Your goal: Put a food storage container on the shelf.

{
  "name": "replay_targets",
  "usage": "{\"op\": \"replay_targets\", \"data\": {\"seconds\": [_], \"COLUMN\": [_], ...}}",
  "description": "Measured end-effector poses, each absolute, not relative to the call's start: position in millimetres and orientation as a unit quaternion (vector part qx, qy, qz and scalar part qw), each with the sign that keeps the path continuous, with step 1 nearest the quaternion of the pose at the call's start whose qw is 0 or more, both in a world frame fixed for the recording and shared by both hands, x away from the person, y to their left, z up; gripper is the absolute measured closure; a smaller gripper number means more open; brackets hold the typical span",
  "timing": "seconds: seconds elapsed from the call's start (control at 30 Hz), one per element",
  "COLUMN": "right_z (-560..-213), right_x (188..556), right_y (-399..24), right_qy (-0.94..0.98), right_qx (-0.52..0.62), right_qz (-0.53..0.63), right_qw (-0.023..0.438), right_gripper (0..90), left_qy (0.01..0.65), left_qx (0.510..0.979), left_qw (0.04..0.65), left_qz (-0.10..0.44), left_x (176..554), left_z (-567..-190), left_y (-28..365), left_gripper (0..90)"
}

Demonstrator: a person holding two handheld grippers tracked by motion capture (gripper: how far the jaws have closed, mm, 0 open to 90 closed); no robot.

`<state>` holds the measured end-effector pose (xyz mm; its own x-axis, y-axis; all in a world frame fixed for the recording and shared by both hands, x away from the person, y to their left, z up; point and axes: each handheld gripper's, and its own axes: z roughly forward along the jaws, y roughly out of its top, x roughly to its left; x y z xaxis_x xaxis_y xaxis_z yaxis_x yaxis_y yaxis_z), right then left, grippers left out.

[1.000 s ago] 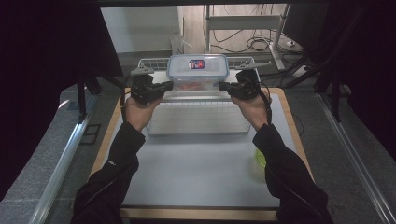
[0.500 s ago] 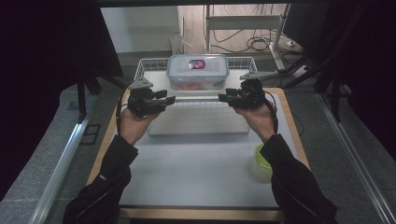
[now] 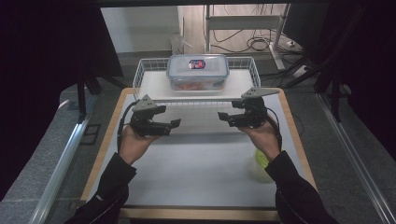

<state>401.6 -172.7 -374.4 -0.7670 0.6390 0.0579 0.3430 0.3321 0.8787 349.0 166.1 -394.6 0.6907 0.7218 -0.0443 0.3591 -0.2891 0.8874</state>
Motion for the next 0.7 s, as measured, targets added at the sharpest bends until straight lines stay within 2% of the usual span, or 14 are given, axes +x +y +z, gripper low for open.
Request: {"op": "replay_targets", "data": {"seconds": [0.27,0.43,0.53,0.7], "right_z": [-393,-404,-410,-418], "right_x": [383,371,364,350], "right_y": [-178,-182,-186,-191], "right_qy": [0.811,0.817,0.818,0.819], "right_qx": [0.293,0.288,0.29,0.291], "right_qz": [0.482,0.473,0.474,0.474], "right_qw": [0.154,0.163,0.149,0.143], "right_gripper": [12.5,9.2,5.2,4.2], "left_qy": [0.346,0.342,0.345,0.345], "left_qx": [0.782,0.788,0.781,0.787], "left_qw": [0.485,0.477,0.488,0.48], "left_qz": [0.184,0.185,0.178,0.176], "left_x": [328,316,309,300], "left_z": [-412,-425,-438,-461], "left_y": [163,163,166,168], "left_gripper": [8.6,5.9,5.3,3.2]}}
